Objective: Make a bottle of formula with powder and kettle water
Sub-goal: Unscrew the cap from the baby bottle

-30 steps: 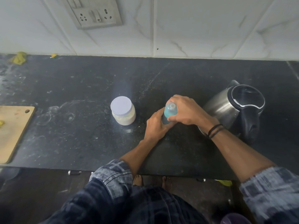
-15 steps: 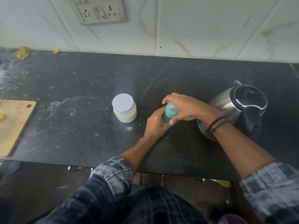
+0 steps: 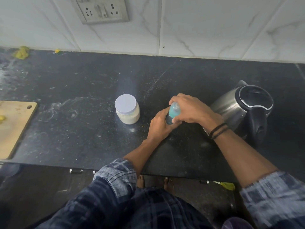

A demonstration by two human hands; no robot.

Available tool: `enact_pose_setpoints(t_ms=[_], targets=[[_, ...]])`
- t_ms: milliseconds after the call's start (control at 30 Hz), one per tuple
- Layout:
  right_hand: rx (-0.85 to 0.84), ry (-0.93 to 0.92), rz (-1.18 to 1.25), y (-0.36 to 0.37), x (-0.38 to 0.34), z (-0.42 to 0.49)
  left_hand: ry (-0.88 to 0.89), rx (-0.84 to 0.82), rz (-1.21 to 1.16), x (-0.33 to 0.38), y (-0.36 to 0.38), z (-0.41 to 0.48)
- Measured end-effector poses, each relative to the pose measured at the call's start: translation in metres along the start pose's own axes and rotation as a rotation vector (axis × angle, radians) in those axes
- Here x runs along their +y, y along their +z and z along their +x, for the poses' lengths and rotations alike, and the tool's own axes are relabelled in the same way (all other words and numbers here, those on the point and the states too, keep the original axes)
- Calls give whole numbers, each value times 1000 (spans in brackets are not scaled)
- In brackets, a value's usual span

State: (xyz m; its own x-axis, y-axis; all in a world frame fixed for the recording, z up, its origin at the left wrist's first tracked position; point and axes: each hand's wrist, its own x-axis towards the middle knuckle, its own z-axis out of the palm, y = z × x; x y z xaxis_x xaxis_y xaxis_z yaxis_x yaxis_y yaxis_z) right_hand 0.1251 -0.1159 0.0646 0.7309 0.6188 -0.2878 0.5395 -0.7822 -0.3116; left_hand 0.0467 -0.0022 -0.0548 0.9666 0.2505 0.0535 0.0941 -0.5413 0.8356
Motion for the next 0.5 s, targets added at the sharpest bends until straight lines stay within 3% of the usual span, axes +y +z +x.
enact_pose_setpoints(t_ms=[200, 400, 500], targets=[[87, 24, -27, 8, -10, -3, 23, 1, -9, 1, -1, -1], [-11, 28, -5, -2, -11, 0, 8, 1, 9, -1, 1, 0], [73, 94, -43, 5, -14, -2, 31, 5, 8, -2, 1, 0]])
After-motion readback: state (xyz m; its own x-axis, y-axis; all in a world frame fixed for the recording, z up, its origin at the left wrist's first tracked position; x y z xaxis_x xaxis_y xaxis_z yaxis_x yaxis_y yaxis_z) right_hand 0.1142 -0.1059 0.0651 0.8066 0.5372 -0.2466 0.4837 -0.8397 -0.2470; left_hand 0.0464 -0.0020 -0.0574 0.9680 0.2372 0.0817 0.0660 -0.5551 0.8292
